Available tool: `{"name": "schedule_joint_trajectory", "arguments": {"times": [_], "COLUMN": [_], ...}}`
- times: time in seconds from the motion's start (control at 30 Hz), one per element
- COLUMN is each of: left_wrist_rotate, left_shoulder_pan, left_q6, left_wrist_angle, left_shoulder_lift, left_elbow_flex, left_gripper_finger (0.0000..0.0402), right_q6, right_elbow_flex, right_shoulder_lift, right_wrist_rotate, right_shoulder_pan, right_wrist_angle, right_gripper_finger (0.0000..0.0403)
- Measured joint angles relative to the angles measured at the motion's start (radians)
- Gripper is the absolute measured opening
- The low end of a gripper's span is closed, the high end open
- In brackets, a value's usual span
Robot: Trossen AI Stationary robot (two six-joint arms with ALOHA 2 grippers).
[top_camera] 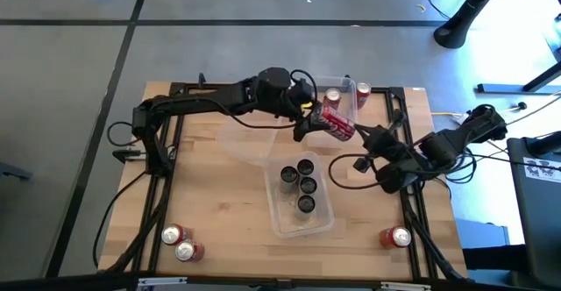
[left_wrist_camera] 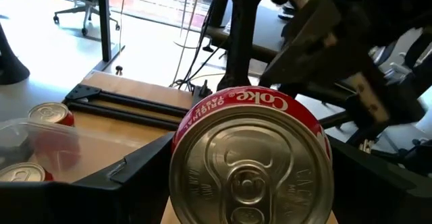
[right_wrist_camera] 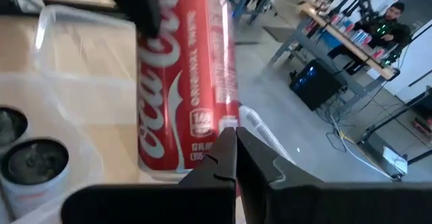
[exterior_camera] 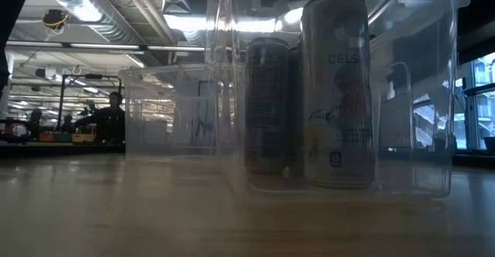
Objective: Sort soda cans
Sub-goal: Put the red/white soda can into the right transparent bin
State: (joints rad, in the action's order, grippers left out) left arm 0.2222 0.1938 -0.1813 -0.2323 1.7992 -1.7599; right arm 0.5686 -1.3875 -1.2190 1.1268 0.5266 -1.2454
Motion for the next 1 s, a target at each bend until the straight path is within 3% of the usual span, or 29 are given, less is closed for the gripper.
{"name": "schedule_joint_trajectory", "arguments": {"times": [0.57, 0.83, 1.0], "left_wrist_rotate": [-0.034, -0.22, -0.279], "left_shoulder_pan": [-0.01, 0.031, 0.083], "left_q6": [0.004, 0.029, -0.02], "left_wrist_angle": [0.077, 0.028, -0.003], "left_shoulder_lift": [0.002, 0.007, 0.034], "left_elbow_flex": [0.0, -0.001, -0.002], "left_gripper_finger": [0.0308, 0.0308, 0.0308], "right_q6": [-0.005, 0.033, 0.098], "right_elbow_flex": [0.09, 0.09, 0.09], "right_shoulder_lift": [-0.016, 0.0, -0.003], "right_wrist_rotate": [-0.039, -0.084, -0.088], "right_shoulder_pan": [-0.017, 0.003, 0.033], "right_wrist_angle": [0.103, 0.09, 0.044], "right_gripper_finger": [0.0003, 0.0003, 0.0003]}}
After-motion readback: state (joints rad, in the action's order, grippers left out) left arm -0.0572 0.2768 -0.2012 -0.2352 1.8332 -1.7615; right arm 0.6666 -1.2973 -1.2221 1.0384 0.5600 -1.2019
